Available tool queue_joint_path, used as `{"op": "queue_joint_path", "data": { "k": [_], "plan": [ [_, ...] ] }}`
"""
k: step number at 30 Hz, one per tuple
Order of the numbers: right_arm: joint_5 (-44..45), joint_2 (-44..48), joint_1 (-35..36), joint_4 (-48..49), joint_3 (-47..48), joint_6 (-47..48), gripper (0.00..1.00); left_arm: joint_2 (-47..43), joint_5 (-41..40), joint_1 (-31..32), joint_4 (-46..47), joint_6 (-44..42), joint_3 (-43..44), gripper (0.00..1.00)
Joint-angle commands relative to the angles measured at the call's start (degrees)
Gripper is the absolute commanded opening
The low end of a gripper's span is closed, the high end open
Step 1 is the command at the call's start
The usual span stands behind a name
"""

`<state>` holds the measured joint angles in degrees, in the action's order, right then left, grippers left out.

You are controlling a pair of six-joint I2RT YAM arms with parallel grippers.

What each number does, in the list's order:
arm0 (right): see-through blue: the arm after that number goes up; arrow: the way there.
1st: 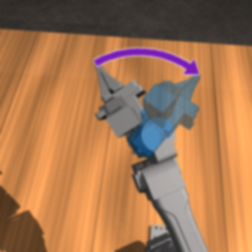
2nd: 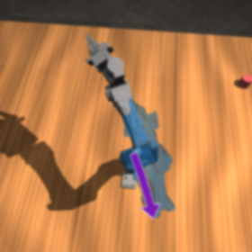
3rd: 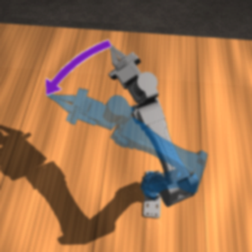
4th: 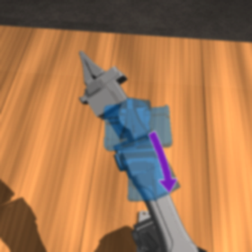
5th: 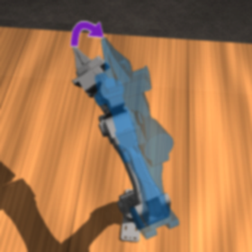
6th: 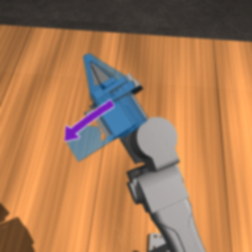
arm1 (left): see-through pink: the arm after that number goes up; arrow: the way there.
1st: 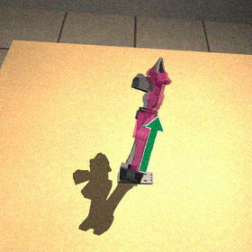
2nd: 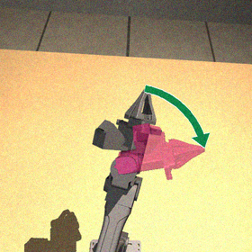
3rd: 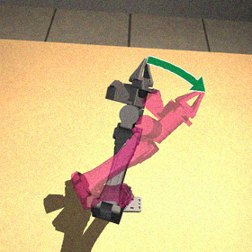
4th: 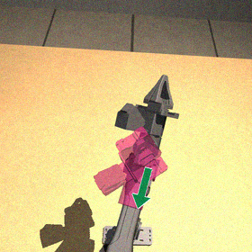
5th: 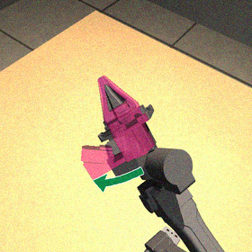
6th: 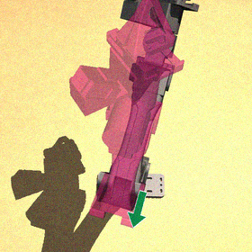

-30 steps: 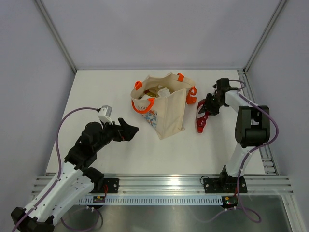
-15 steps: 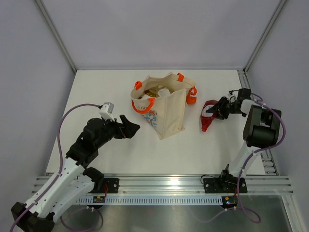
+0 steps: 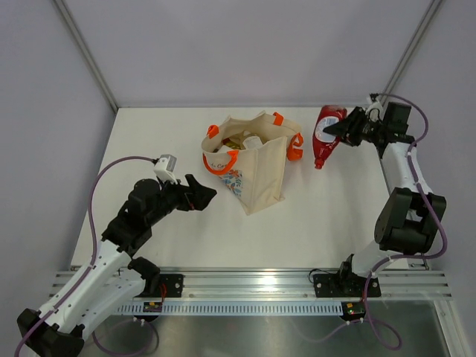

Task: Place the personal care products into the canvas bag

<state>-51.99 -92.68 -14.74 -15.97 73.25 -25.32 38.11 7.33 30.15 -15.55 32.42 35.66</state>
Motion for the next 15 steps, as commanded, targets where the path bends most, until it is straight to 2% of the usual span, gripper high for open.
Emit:
{"op": "queue_joint_path", "data": {
  "k": [1,3,8,14,15],
  "plan": [
    [-7.0,4.1,8.0,-2.5,12.5,4.6,0.0,0.3,0.7,-0.2,3.9,-1.7,2.3,0.99],
    [-5.1,2.7,13.3,-3.5,16.6,6.1,0.0,0.7,0.8,-0.2,4.1,-1.7,2.7,0.99],
    [-2.8,-4.8,21.0,0.2,24.4,1.9,0.0,0.3,1.0,-0.2,4.0,-1.2,2.7,0.99],
    [-0.1,-15.8,26.2,0.8,39.0,2.8,0.0,-2.4,0.1,-0.1,3.5,0.2,0.9,0.99],
    [0.0,-17.5,27.4,0.6,43.8,3.5,0.0,-3.2,0.1,-0.1,3.7,0.5,0.6,0.99]
  ]
}}
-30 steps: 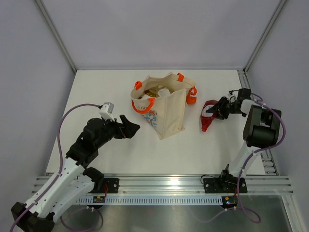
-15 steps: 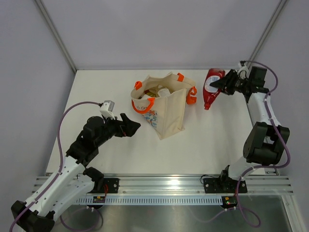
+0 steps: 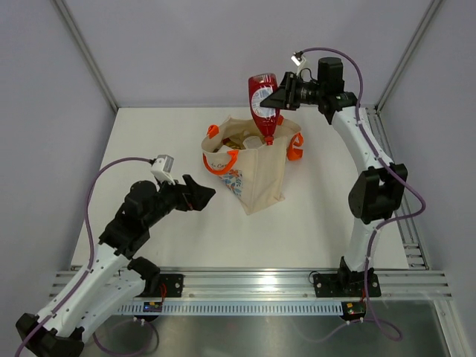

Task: Place the personal care products into the canvas bag

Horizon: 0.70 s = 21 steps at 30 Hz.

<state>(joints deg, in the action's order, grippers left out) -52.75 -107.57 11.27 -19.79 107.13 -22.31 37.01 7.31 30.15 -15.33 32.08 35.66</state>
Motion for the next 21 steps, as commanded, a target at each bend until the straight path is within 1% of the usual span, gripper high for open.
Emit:
{"op": "queue_joint_path", "data": {
  "k": [1,4,6,7,9,11,12,15,16,18,19,20,21],
  "plan": [
    [1.1,-6.1,2.0,3.0,12.4,0.9,0.0,-2.3,0.1,-0.1,3.5,1.0,0.4,0.99],
    [0.4,-11.9,3.6,0.7,21.1,1.9,0.0,-2.8,-0.3,-0.1,2.8,1.1,0.4,0.99],
    [0.0,-13.0,4.6,0.9,22.6,4.0,0.0,-3.1,-0.5,-0.1,2.2,1.1,0.4,0.99],
    [-1.5,-13.2,4.7,2.8,22.3,4.5,0.0,-3.4,-0.6,-0.1,2.1,1.1,0.2,0.99],
    [-3.3,-12.7,4.9,5.0,19.4,5.8,0.0,-3.7,-0.7,-0.1,2.1,1.3,-0.2,0.99],
    [-6.0,-10.2,4.9,9.6,15.7,6.2,0.0,-4.1,-1.1,-0.1,1.8,1.3,-0.2,0.99],
    [-7.1,-9.2,4.8,11.0,12.0,6.4,0.0,-4.2,-1.0,-0.1,1.9,1.4,-0.3,0.99],
    [-11.6,-5.8,4.9,17.2,5.8,6.0,0.0,-4.3,-0.9,-0.1,2.4,1.5,-0.9,0.99],
    [-13.2,-4.4,5.2,17.2,5.0,6.3,0.0,-4.1,-0.8,-0.1,2.7,1.5,-1.1,0.99],
    [-14.0,-3.3,5.4,15.3,3.3,10.2,0.0,-3.3,-0.5,-0.1,3.0,1.2,-0.9,0.99],
    [-14.0,-2.3,5.7,11.7,2.9,12.6,0.0,-2.9,-0.4,-0.1,3.3,1.1,-0.7,0.99],
    [-14.0,-2.0,6.1,10.0,2.5,16.8,0.0,-2.0,0.0,-0.1,3.6,0.9,-0.3,0.99],
    [-14.2,-1.7,6.3,8.4,1.8,18.9,0.0,-1.5,0.2,-0.1,3.7,0.5,-0.2,0.99]
  ]
}}
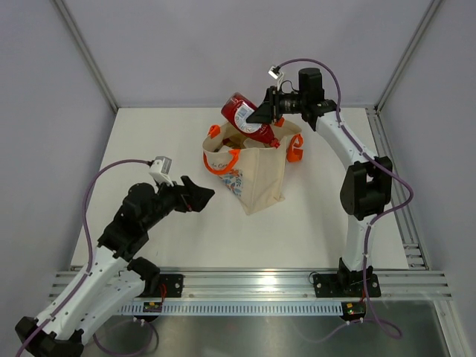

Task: Place the personal care products into the canvas bag

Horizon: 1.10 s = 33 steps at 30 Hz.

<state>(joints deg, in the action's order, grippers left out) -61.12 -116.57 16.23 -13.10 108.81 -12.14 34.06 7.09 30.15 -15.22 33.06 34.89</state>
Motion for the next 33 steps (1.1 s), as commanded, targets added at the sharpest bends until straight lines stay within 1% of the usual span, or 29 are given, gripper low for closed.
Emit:
{"op": "queue_joint_path", "data": {
  "k": [1,2,3,5,7,8,9,10,11,12,13,14,15,16,17,18,19,20,21,22,25,27,29,32,33],
  "plan": [
    [-6.4,7.8,1.5,-1.1,-0.3,10.9,0.0,1.8,0.6,-0.1,3.7,-0.5,0.8,0.99],
    [-6.3,8.1,2.0,-2.8,-0.4,15.9,0.0,2.2,0.8,-0.1,4.0,-0.5,1.1,0.99],
    [-6.4,8.3,2.1,-5.6,-0.5,17.8,0.0,2.9,0.9,-0.1,4.1,-0.7,1.3,0.99],
    [-7.1,8.3,2.2,-7.6,-0.2,23.2,0.0,3.5,1.3,-0.1,4.8,-0.7,1.4,0.99],
    [-7.1,6.7,2.5,-12.5,2.4,26.7,0.0,3.8,1.4,-0.1,4.9,-0.7,1.4,0.99],
    [-7.1,5.8,2.4,-15.0,4.2,30.1,0.0,3.9,1.4,-0.1,4.9,-0.7,1.4,0.99],
    [-7.1,5.0,2.5,-20.3,7.9,32.0,0.0,4.0,1.5,-0.1,4.9,-0.7,1.7,0.99],
    [-7.2,3.6,2.4,-23.2,9.4,34.5,0.0,4.0,1.5,-0.1,4.8,-0.8,1.7,0.99],
    [-7.1,3.3,2.4,-25.3,11.4,38.8,0.0,3.8,1.3,-0.1,4.2,-0.9,1.8,0.99],
    [-6.6,3.0,2.4,-28.7,12.0,40.6,0.0,3.7,1.2,-0.1,4.1,-1.0,1.9,0.99],
    [-6.0,3.0,2.4,-30.6,12.5,44.8,0.0,3.1,1.0,-0.1,3.8,-1.1,1.8,0.99],
    [-5.7,2.9,2.4,-32.3,13.5,47.0,0.0,2.9,0.6,-0.1,3.7,-0.9,1.7,0.99],
    [-4.5,2.5,2.5,-36.6,14.4,49.2,0.0,2.7,0.6,-0.1,3.7,-0.8,1.3,0.99],
    [-3.7,2.1,2.7,-39.2,15.4,54.7,0.0,2.3,0.5,-0.1,3.7,-0.7,1.1,0.99],
    [-2.7,1.8,2.8,-41.5,17.3,57.2,0.0,2.0,0.3,-0.1,4.0,-0.6,0.9,0.99],
    [-0.5,0.9,3.0,-45.9,18.4,59.6,0.0,1.8,0.3,-0.1,4.1,-0.5,0.7,0.99],
    [1.3,0.3,3.9,-48.2,19.4,64.4,0.0,1.8,0.2,-0.1,4.2,-0.5,0.5,0.99],
    [3.1,-0.4,4.6,-50.2,21.2,66.5,0.0,2.1,0.3,-0.1,4.5,-0.6,0.5,0.99],
    [7.1,-1.5,5.5,-52.7,21.7,68.4,0.0,2.3,0.4,-0.1,4.6,-0.8,0.5,0.99],
    [9.2,-1.9,6.4,-53.0,22.0,70.3,0.0,2.5,0.6,-0.1,4.8,-0.9,0.9,0.99],
    [15.1,-2.3,9.7,-51.8,21.8,71.8,0.04,4.0,1.1,-0.1,4.5,-1.8,1.9,0.99],
    [17.7,-2.2,11.7,-49.7,22.1,71.6,0.25,4.6,1.2,-0.1,4.2,-2.3,2.9,0.99],
    [18.5,-2.1,13.1,-48.7,23.2,70.2,0.38,4.6,1.0,-0.1,3.8,-2.4,3.2,0.99],
    [18.6,-2.5,13.5,-47.7,25.4,65.7,0.5,3.6,0.5,-0.1,3.8,-1.9,2.4,0.99],
    [18.8,-2.5,13.5,-47.4,25.7,64.4,0.62,3.2,0.4,-0.1,3.9,-1.9,2.1,0.99]
  ]
}}
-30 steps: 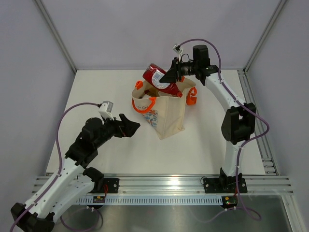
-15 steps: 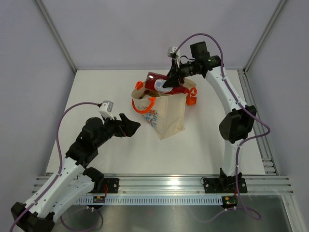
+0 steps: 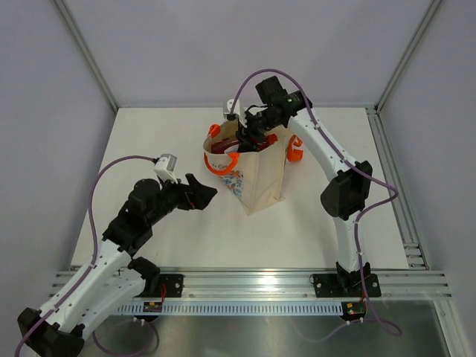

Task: Place the personal care products into the canvas bag

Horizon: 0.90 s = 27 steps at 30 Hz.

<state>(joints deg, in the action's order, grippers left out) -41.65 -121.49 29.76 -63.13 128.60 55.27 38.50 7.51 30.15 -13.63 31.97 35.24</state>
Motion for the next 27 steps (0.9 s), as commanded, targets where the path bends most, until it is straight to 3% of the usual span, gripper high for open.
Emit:
{"op": "queue_joint_path", "data": {
  "k": [1,3,8,11,13,16,18,19,23,27],
  "plan": [
    [0.0,2.6,-0.1,3.0,6.2,-5.2,0.66,-2.1,-0.3,-0.1,2.4,-0.6,1.5,0.99],
    [1.0,3.9,-0.3,4.1,6.0,-7.1,0.77,-2.9,-0.6,-0.1,2.5,-0.3,0.7,0.99],
    [-1.0,7.2,-2.2,5.0,4.7,-15.5,0.87,-4.0,-0.8,-0.1,2.5,-0.8,0.4,0.99],
    [-3.7,10.7,-5.9,9.1,1.8,-25.4,0.89,-4.1,-1.1,-0.1,1.5,-1.4,0.9,0.99],
    [-3.4,14.2,-11.4,15.5,-6.2,-38.7,0.93,-4.2,-2.3,-0.1,-0.5,-1.8,1.7,0.99],
    [3.6,22.6,-20.0,28.5,-19.2,-51.7,0.95,-5.2,-3.5,-0.1,-3.0,-2.5,1.8,0.99],
    [18.3,28.8,-22.8,33.0,-24.4,-54.6,0.99,-6.9,-4.2,-0.1,-3.4,-2.5,1.3,0.99],
    [27.3,30.5,-24.2,33.8,-28.7,-53.9,0.99,-7.5,-4.7,-0.1,-3.4,-2.4,0.6,0.99],
    [41.2,40.7,-25.4,35.3,-39.5,-48.2,1.0,-9.8,-6.3,-0.1,-3.8,-2.1,-0.6,0.99],
    [46.6,48.3,-25.4,36.2,-48.4,-48.5,1.0,-10.5,-6.8,-0.1,-4.6,-1.8,-0.8,0.99]
  ]
}}
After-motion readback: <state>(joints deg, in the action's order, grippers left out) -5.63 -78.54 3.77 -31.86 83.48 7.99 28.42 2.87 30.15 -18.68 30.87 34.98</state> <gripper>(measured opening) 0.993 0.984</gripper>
